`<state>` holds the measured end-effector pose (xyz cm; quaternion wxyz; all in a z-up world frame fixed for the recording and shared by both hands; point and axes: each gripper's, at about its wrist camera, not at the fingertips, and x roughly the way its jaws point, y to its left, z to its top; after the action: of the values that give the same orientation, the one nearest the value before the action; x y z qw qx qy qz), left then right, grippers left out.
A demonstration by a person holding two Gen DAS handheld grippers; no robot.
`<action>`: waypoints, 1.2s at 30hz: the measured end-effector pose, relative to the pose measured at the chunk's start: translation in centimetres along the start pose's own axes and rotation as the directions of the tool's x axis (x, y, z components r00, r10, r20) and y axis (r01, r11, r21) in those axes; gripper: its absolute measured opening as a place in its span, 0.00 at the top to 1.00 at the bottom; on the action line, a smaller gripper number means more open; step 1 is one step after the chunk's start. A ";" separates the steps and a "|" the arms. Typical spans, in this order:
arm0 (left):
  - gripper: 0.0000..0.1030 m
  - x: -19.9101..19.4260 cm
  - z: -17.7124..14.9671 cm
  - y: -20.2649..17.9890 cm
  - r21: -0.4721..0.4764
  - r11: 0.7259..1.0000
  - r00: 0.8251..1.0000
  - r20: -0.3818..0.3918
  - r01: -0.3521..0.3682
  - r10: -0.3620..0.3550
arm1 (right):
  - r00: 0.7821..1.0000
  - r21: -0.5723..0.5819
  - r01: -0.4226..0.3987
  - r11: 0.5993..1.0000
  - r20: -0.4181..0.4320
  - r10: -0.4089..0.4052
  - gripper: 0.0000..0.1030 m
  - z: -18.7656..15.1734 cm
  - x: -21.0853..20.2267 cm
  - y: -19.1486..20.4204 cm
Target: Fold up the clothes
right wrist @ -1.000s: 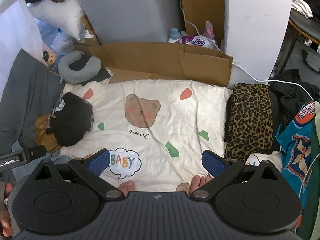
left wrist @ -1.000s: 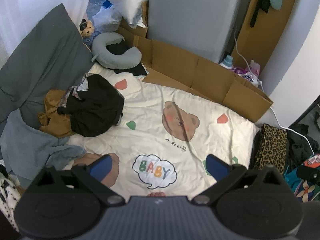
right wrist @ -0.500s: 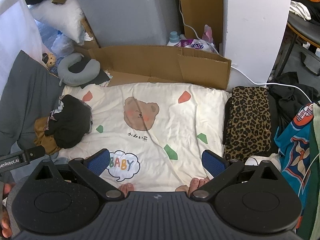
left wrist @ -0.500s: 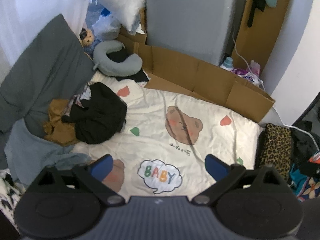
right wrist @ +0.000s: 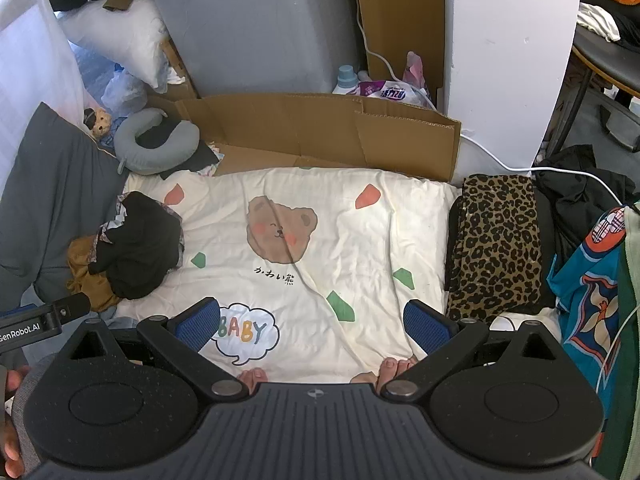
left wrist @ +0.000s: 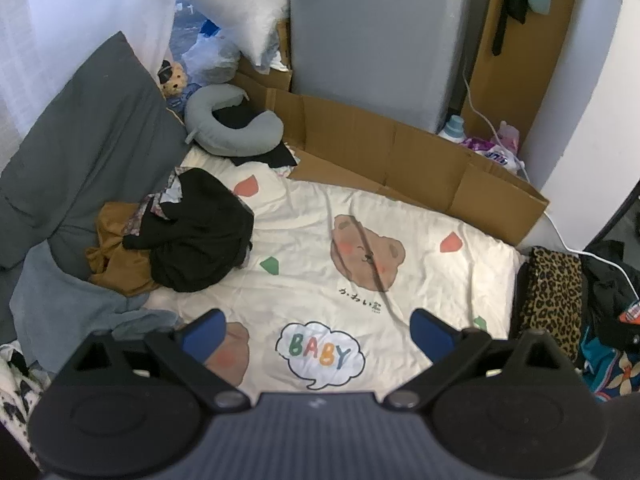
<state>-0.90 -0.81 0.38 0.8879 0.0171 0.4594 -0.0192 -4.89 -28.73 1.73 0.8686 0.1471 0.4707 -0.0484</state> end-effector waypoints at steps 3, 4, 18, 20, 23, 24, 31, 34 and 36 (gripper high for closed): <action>0.03 -0.1 0.0 0.1 0.001 1.000 1.000 0.004 -0.002 0.002 | 1.000 0.000 0.000 1.000 0.001 0.000 0.02 0.1 0.0 0.0; 0.03 -0.1 0.0 0.1 0.001 1.000 1.000 0.005 -0.003 0.003 | 1.000 0.000 0.000 1.000 0.001 0.000 0.02 0.1 0.0 0.0; 0.03 -0.2 0.2 0.2 0.012 1.000 1.000 0.007 -0.023 0.023 | 1.000 -0.029 0.026 0.999 -0.010 -0.027 0.02 0.1 0.1 0.8; 0.03 -0.2 0.2 0.3 0.006 1.000 1.000 0.003 -0.021 0.021 | 0.999 -0.040 0.045 0.998 -0.017 -0.046 0.02 0.1 0.2 1.1; 0.02 -0.4 0.3 0.2 0.034 0.999 1.000 0.007 -0.003 0.002 | 0.998 -0.046 0.045 0.998 -0.044 -0.047 0.02 0.4 0.6 1.2; 0.02 -0.5 0.4 0.2 0.037 0.999 1.000 0.009 0.002 -0.002 | 0.997 -0.045 0.046 0.998 -0.055 -0.048 0.02 0.6 0.8 1.1; 0.01 -0.4 1.8 1.5 0.007 1.000 0.999 0.017 0.027 -0.027 | 0.997 -0.055 0.033 0.998 -0.068 -0.036 0.02 1.7 1.3 1.5; 0.01 -0.3 2.6 2.2 -0.007 1.000 0.999 0.025 0.026 -0.025 | 0.998 -0.041 0.026 0.999 -0.061 -0.028 0.02 2.2 1.5 1.3; 0.01 0.0 3.1 2.7 -0.017 1.000 0.999 0.025 0.023 -0.022 | 0.998 -0.034 0.028 0.999 -0.047 -0.030 0.02 2.7 1.6 1.2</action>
<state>1.76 1.76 2.26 0.8933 0.0039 0.4487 -0.0253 -1.61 -28.34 2.06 0.8588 0.1267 0.4939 -0.0496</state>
